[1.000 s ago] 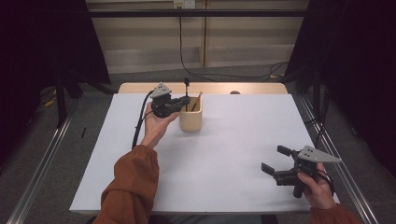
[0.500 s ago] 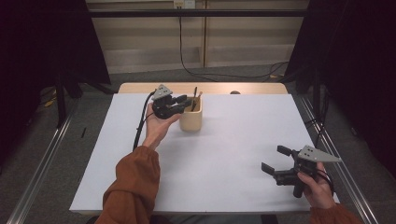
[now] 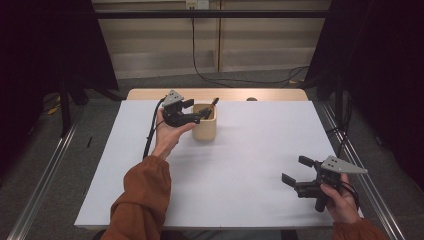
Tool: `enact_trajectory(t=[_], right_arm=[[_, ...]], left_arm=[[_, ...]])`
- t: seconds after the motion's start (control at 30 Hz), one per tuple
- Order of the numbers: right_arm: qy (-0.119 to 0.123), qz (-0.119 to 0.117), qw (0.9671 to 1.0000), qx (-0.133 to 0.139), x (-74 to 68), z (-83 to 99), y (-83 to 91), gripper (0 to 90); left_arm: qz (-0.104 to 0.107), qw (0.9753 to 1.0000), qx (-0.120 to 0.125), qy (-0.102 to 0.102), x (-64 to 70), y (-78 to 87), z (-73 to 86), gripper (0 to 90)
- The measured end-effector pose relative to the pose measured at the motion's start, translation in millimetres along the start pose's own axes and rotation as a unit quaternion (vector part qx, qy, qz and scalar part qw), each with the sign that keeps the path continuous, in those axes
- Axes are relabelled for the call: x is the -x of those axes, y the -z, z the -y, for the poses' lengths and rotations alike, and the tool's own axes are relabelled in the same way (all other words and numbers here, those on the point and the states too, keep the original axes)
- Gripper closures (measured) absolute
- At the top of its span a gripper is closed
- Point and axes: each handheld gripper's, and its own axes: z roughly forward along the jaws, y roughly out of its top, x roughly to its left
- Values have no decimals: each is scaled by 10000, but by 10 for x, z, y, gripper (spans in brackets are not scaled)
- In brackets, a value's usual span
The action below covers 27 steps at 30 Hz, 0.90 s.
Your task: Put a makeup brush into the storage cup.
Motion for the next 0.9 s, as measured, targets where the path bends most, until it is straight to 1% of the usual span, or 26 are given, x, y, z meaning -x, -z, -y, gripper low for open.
enact_trajectory(t=[0.07,0.13,0.17,0.2,0.23,0.27,0.3,0.33,0.37,0.43,0.5,0.6,0.63,0.67,0.7,0.77,0.8,0.87,0.9], right_arm=[[-6,-9,10000,12,-1,-2,2,0],[0,0,10000,3,-3,-2,2,0],[0,-2,10000,1,-5,-2,5,0],[6,-5,10000,15,-6,-2,7,0],[13,-2,10000,15,-6,-2,11,0],[4,2,10000,18,-7,-2,12,0],[8,6,10000,22,-6,-2,12,0],[8,8,10000,24,-5,-3,12,0],[10,5,10000,26,-6,-3,12,0],[24,5,10000,37,-8,-5,13,0],[8,8,10000,57,-12,-7,20,0],[15,18,10000,52,-18,-11,26,0],[22,18,10000,64,-23,-12,26,0],[33,13,10000,60,-28,-12,28,0],[34,10,10000,61,-33,-11,27,0],[35,11,10000,67,-39,-12,32,0],[34,18,10000,74,-39,-12,33,0],[33,22,10000,70,-35,-12,31,0],[43,24,10000,73,-33,-12,29,0]], left_arm=[[-18,10000,-10,17,0,9,-11,182],[4,10000,5,35,20,13,-20,149],[7,9999,27,138,46,8,-21,117],[8,9999,-9,111,60,11,-25,93],[18,10000,-14,92,80,7,-25,84],[14,10000,-44,33,86,6,-28,78],[12,10000,-13,74,91,4,-29,67],[1,10000,-5,68,85,5,-31,57],[23,9999,16,126,86,5,-29,52],[34,10000,-41,26,83,17,-30,41],[62,10000,-51,11,88,29,-33,32],[97,9999,23,35,105,77,-51,23],[130,9999,25,-9,112,98,-54,21],[111,9999,10,-76,122,122,-55,21],[101,9999,62,-83,131,144,-47,14],[232,9997,65,-10,119,196,-33,11],[214,9997,90,41,121,217,-29,11],[177,9998,135,19,127,271,-26,11],[187,9997,140,52,134,295,-26,11]])
